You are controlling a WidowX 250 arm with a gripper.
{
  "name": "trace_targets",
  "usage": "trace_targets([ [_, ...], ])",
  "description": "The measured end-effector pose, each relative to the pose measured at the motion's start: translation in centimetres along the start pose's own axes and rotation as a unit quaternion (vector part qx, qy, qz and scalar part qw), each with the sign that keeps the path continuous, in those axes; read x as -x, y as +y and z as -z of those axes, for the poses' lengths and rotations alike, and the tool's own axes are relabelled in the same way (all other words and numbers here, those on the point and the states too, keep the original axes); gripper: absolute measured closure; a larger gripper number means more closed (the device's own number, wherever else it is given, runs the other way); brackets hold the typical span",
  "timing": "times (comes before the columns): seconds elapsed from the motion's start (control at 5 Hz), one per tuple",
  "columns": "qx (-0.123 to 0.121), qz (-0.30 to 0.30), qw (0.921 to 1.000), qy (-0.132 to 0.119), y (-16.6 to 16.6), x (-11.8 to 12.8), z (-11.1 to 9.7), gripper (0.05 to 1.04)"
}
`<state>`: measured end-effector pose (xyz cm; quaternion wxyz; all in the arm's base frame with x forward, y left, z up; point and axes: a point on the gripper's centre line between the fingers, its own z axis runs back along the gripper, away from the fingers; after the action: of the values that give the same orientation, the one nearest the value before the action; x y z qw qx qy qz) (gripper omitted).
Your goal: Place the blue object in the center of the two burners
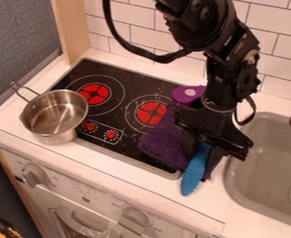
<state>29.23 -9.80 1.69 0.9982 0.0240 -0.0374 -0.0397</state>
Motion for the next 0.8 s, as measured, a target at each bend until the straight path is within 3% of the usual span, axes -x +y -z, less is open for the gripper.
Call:
trace_targets([
  [0.4, -0.008, 0.009, 0.9999, 0.001, 0.5, -0.2, -0.4, 0.74],
  [0.6, 0.02, -0.061, 0.9953, -0.072, 4.2, -3.0, -5.5, 0.74],
  [0.8, 0.018, -0.109, 0.9914, -0.07, 8.2, -5.5, -6.8, 0.74],
])
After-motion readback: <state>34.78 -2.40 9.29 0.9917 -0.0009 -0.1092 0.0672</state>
